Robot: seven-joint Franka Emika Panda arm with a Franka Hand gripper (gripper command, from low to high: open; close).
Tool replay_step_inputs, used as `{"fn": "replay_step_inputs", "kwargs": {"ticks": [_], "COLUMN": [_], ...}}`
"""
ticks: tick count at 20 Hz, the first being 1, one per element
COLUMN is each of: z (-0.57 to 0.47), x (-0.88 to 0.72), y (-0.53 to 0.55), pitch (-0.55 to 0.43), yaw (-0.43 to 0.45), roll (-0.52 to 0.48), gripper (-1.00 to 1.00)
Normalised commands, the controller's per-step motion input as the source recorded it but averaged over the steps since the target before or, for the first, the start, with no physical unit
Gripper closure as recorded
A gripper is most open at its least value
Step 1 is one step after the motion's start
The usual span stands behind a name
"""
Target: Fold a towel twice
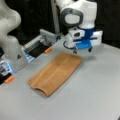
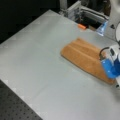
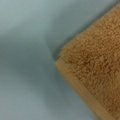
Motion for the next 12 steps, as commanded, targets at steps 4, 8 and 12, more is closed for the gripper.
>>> {"fn": "replay_step_inputs", "kwargs": {"ticks": [4, 8, 12], "z": [-0.17, -0.18, -0.14], "x": [0.12, 0.07, 0.10], "y": [0.18, 0.13, 0.06], "pitch": [0.054, 0.018, -0.051], "yaw": [0.011, -0.010, 0.014], "roll": [-0.176, -0.151, -0.138], "gripper": [-1.00, -1.00, -1.00]}}
